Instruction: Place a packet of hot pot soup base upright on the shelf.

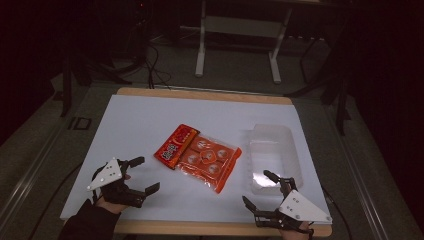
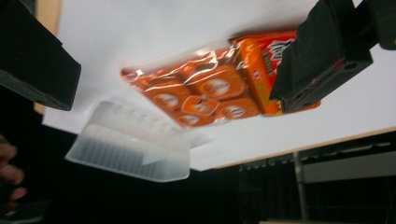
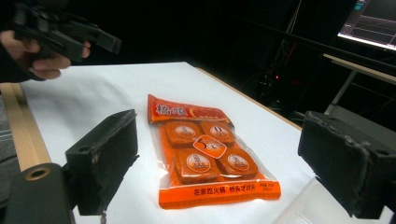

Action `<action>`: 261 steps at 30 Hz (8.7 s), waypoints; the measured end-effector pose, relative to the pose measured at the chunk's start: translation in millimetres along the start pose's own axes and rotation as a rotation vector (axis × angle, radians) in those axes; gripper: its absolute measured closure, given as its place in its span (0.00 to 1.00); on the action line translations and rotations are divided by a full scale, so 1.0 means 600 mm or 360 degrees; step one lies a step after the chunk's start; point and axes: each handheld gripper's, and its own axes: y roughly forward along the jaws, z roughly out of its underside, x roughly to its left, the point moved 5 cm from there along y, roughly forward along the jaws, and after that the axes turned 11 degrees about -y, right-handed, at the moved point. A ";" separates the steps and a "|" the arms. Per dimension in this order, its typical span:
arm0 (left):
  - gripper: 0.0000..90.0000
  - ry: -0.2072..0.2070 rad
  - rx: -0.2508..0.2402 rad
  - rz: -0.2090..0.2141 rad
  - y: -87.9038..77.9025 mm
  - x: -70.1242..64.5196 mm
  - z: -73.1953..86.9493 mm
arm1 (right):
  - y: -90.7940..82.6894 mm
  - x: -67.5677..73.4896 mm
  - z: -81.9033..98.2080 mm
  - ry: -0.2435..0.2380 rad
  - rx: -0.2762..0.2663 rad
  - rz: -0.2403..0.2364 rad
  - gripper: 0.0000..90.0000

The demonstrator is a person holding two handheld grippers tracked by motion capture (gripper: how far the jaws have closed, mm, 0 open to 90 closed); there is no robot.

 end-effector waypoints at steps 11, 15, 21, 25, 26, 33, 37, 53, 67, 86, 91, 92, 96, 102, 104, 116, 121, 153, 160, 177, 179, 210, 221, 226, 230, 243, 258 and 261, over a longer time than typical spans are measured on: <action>0.00 -0.0021 0.0029 -0.0181 0.037 0.058 0.004 | 0.002 0.003 0.001 -0.0013 0.0014 -0.0015 0.13; 0.00 -0.0075 0.0051 -0.0184 0.051 0.072 0.004 | 0.003 0.003 0.002 -0.0003 0.0011 -0.0017 0.13; 0.01 -0.0107 0.0115 -0.0231 0.069 0.086 0.008 | 0.005 0.005 0.003 -0.0017 0.0023 -0.0039 0.13; 0.04 -0.0074 0.0238 -0.0294 0.088 0.092 0.017 | 0.006 0.006 0.003 0.0003 0.0040 -0.0065 0.13; 0.05 -0.0080 0.0280 -0.0299 0.093 0.094 0.020 | 0.006 0.006 0.003 0.0002 0.0039 -0.0063 0.13; 0.06 -0.0186 0.0450 -0.0354 0.116 0.107 0.035 | 0.007 0.007 0.004 -0.0008 0.0046 -0.0074 0.13; 0.14 -0.0258 0.0495 -0.0389 0.122 0.116 0.039 | 0.007 0.008 0.004 -0.0010 0.0050 -0.0081 0.13; 0.28 -0.0394 0.0631 -0.0433 0.148 0.130 0.057 | 0.009 0.011 0.005 -0.0034 0.0057 -0.0084 0.13; 0.67 -0.0352 0.0560 -0.0441 0.192 0.110 0.047 | 0.010 0.011 0.006 -0.0032 0.0062 -0.0094 0.13; 0.99 -0.0228 0.0501 -0.0553 0.199 0.079 0.020 | 0.006 0.004 0.006 -0.0016 0.0045 -0.0040 0.13; 1.00 -0.0146 0.0382 -0.0500 0.179 0.054 -0.013 | 0.004 -0.004 0.008 0.0032 0.0062 0.0017 0.13; 1.00 -0.0135 0.0367 -0.0483 0.176 0.049 -0.020 | 0.004 -0.005 0.009 0.0033 0.0058 0.0028 0.13; 1.00 -0.0116 0.0328 -0.0459 0.168 0.031 -0.038 | 0.003 -0.005 0.009 0.0033 0.0061 0.0026 0.13; 1.00 -0.0097 0.0304 -0.0438 0.166 0.013 -0.053 | 0.004 -0.006 0.010 0.0037 0.0073 0.0053 0.13; 1.00 -0.0086 0.0298 -0.0432 0.166 0.007 -0.061 | 0.003 -0.009 0.008 0.0036 0.0056 0.0070 0.13; 1.00 -0.0012 0.0196 -0.0344 0.176 -0.044 -0.119 | -0.007 -0.025 0.009 0.0079 0.0034 0.0198 0.13; 1.00 -0.0002 0.0153 -0.0312 0.184 -0.066 -0.135 | -0.011 -0.034 0.011 0.0112 0.0035 0.0265 0.13; 1.00 0.0339 0.0140 0.0089 0.143 -0.167 -0.245 | -0.003 -0.052 -0.005 0.0179 0.0071 -0.0067 0.16; 1.00 0.0363 0.0191 0.0193 0.114 -0.168 -0.270 | 0.009 -0.045 -0.042 0.0148 0.0004 -0.0410 0.15; 1.00 0.0367 0.0136 0.0686 0.082 -0.161 -0.287 | -0.009 -0.105 -0.102 0.0039 -0.0142 -0.0590 0.17; 1.00 0.0363 0.0114 0.0731 0.077 -0.165 -0.291 | -0.009 -0.115 -0.103 0.0044 -0.0153 -0.0603 0.17; 1.00 0.0380 0.0035 0.0833 0.095 -0.194 -0.298 | 0.070 -0.135 -0.139 0.0111 -0.0251 -0.0818 0.53; 1.00 0.0391 0.0054 0.0845 0.105 -0.204 -0.295 | 0.073 -0.130 -0.136 0.0032 -0.0209 -0.0910 0.87; 0.99 0.0393 0.0077 0.0852 0.105 -0.204 -0.291 | 0.071 -0.122 -0.136 0.0003 -0.0175 -0.0989 1.00; 0.99 0.0404 0.0080 0.0856 0.103 -0.204 -0.293 | 0.068 -0.121 -0.140 0.0023 -0.0189 -0.1011 1.00; 0.96 0.0449 0.0049 0.0804 0.096 -0.201 -0.297 | 0.065 -0.126 -0.158 0.0058 -0.0176 -0.0988 1.00; 0.68 0.0455 0.0002 0.0742 0.098 -0.194 -0.295 | 0.062 -0.133 -0.167 0.0062 -0.0105 -0.0974 1.00; 0.53 0.0416 -0.0021 0.0720 0.095 -0.188 -0.296 | 0.060 -0.138 -0.171 0.0071 -0.0129 -0.0960 1.00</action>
